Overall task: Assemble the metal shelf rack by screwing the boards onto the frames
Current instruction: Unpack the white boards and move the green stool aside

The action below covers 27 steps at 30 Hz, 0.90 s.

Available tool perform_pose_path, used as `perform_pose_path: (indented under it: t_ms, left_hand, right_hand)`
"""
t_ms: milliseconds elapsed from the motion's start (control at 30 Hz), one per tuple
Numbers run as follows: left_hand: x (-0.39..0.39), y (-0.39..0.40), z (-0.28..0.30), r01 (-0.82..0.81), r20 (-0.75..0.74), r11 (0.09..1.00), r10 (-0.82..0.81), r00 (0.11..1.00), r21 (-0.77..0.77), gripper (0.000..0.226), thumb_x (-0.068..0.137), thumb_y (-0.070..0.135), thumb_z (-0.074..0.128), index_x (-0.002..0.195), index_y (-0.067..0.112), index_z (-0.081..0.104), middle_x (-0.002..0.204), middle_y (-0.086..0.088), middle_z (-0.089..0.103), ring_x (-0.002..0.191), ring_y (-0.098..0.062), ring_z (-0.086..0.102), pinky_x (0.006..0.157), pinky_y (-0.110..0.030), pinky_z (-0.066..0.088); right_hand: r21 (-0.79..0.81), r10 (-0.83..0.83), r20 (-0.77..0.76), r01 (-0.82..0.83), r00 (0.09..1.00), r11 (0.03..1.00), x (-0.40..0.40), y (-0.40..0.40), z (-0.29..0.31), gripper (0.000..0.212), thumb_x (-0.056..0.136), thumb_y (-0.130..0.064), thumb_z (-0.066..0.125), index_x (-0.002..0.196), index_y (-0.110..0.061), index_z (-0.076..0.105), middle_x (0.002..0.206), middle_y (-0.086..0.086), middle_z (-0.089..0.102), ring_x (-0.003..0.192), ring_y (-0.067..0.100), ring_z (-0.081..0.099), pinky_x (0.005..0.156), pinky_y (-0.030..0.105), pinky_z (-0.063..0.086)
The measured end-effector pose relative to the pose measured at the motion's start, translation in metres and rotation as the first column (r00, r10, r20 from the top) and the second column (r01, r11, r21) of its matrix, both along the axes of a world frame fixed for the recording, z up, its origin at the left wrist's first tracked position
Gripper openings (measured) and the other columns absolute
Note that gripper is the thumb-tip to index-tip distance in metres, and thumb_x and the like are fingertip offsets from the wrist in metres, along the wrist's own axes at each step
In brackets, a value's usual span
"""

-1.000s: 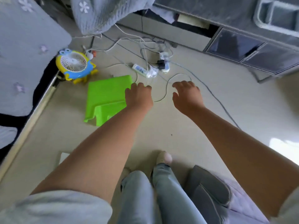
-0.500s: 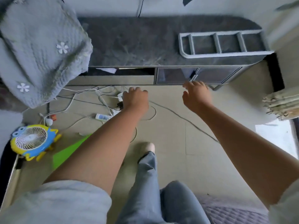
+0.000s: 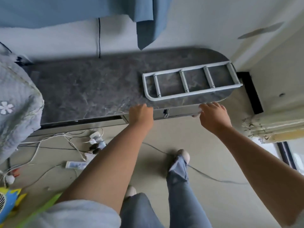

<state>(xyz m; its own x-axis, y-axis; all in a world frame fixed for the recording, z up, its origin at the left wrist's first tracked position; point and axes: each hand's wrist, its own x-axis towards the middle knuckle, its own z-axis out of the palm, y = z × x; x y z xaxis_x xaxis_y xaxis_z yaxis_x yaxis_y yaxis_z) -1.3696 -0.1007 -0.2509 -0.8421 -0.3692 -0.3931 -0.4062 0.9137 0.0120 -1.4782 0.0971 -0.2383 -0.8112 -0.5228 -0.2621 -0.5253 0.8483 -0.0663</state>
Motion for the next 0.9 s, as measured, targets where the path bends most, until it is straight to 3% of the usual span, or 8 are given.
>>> perform_pose_path:
  t_ms: [333,533,700,900]
  left_hand:
    - [-0.125,0.041,-0.068,-0.103,0.169,0.987,0.082,0.982,0.122,0.029,0.092,0.012,0.043,0.118,0.012,0.055,0.123,-0.009,0.052,0.119,-0.028,0.044,0.092,-0.037,0.04]
    - [-0.16,0.025,-0.12,-0.165,0.293,0.977,0.12,0.949,0.134,0.028,0.091,0.015,0.045,0.117,0.014,0.057,0.122,-0.008,0.055,0.117,-0.028,0.047,0.092,-0.036,0.041]
    - [-0.2,0.015,-0.15,-0.137,0.251,0.973,0.089,0.964,0.184,0.025,0.091,0.01,0.045,0.111,0.011,0.059,0.115,-0.007,0.058,0.111,-0.027,0.05,0.087,-0.035,0.042]
    - [-0.221,0.012,-0.192,-0.141,0.243,0.964,0.085,0.966,0.226,0.023,0.092,0.01,0.042,0.109,0.008,0.057,0.109,-0.008,0.058,0.106,-0.027,0.053,0.083,-0.035,0.042]
  right_hand:
    - [0.2,0.058,0.088,-0.075,0.994,0.977,-0.166,0.022,-0.045,0.042,0.084,-0.005,0.046,0.124,-0.017,0.053,0.123,0.01,0.058,0.119,0.029,0.046,0.096,0.035,0.034]
    - [0.336,0.082,0.175,-0.138,0.981,0.932,-0.214,-0.001,-0.102,0.027,0.089,-0.012,0.043,0.112,-0.01,0.056,0.117,0.011,0.059,0.113,0.029,0.05,0.096,0.037,0.038]
    - [0.358,0.084,0.259,-0.177,0.962,0.917,-0.24,-0.029,-0.144,0.03,0.09,-0.014,0.042,0.118,-0.009,0.052,0.117,0.01,0.057,0.113,0.028,0.048,0.094,0.039,0.039]
    - [0.387,-0.029,0.369,-0.125,0.929,0.914,-0.245,-0.041,-0.193,0.046,0.088,-0.015,0.049,0.133,-0.013,0.036,0.134,0.009,0.042,0.126,0.028,0.037,0.103,0.043,0.032]
